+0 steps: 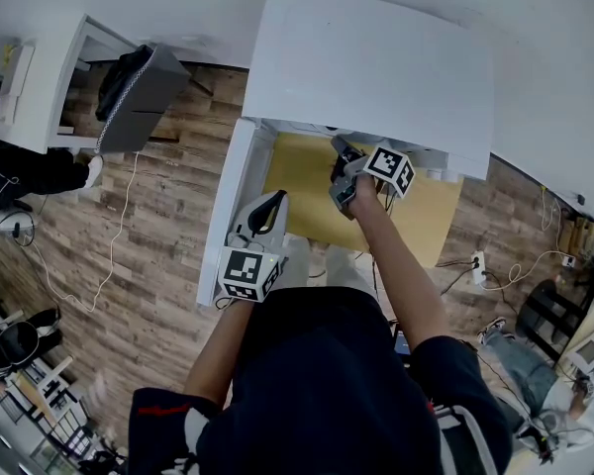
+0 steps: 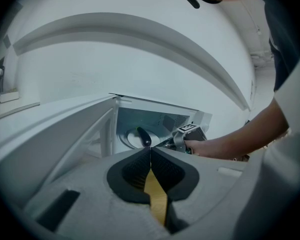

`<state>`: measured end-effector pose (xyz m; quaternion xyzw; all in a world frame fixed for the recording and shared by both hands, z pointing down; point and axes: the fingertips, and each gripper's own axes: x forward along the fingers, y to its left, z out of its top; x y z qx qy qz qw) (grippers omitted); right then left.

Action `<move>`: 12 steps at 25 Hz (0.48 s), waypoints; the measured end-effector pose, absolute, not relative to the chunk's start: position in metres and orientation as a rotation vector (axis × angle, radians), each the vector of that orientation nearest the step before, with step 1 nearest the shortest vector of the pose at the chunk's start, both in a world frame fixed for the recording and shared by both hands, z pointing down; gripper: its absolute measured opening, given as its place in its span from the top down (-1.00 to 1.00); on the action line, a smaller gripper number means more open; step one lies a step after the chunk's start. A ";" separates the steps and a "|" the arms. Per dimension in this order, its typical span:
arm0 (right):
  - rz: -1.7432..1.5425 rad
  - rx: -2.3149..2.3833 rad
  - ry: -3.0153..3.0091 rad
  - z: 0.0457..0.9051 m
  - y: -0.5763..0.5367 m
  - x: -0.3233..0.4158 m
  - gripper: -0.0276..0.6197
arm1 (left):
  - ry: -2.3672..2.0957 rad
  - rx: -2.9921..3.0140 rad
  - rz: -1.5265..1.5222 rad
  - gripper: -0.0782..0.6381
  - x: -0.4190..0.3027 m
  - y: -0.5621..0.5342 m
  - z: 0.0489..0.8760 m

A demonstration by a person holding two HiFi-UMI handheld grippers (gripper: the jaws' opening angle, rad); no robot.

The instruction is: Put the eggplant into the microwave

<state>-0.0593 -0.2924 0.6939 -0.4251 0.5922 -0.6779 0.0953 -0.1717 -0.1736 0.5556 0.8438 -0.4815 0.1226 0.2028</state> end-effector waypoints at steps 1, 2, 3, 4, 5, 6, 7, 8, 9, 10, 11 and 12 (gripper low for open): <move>-2.010 -1.259 1.754 0.694 -0.293 -0.060 0.87 | -1.344 2.354 0.343 0.73 -0.172 -0.174 0.556; -2.009 -1.258 1.751 0.694 -0.293 -0.060 0.87 | -1.344 2.354 0.343 0.73 -0.172 -0.175 0.557; -2.009 -1.257 1.748 0.695 -0.294 -0.060 0.87 | -1.344 2.354 0.343 0.73 -0.172 -0.175 0.557; -2.009 -1.257 1.745 0.695 -0.294 -0.060 0.87 | -1.343 2.354 0.343 0.73 -0.171 -0.176 0.557; -2.010 -1.257 1.742 0.695 -0.293 -0.060 0.87 | -1.342 2.355 0.343 0.73 -0.171 -0.176 0.557; -2.011 -1.258 1.740 0.695 -0.293 -0.059 0.87 | -1.341 2.357 0.342 0.73 -0.171 -0.176 0.556; -2.012 -1.259 1.740 0.694 -0.292 -0.059 0.87 | -1.340 2.358 0.339 0.73 -0.170 -0.176 0.555; -2.012 -1.259 1.740 0.694 -0.292 -0.058 0.87 | -1.341 2.358 0.335 0.73 -0.170 -0.176 0.554; -2.012 -1.260 1.741 0.693 -0.292 -0.058 0.87 | -1.341 2.357 0.331 0.73 -0.170 -0.177 0.554; -2.014 -1.260 1.743 0.692 -0.291 -0.057 0.87 | -1.342 2.358 0.328 0.73 -0.170 -0.178 0.553; -2.017 -1.260 1.745 0.692 -0.290 -0.057 0.87 | -1.343 2.360 0.325 0.73 -0.170 -0.178 0.552; -2.019 -1.259 1.748 0.691 -0.288 -0.057 0.87 | -1.343 2.363 0.322 0.73 -0.170 -0.179 0.551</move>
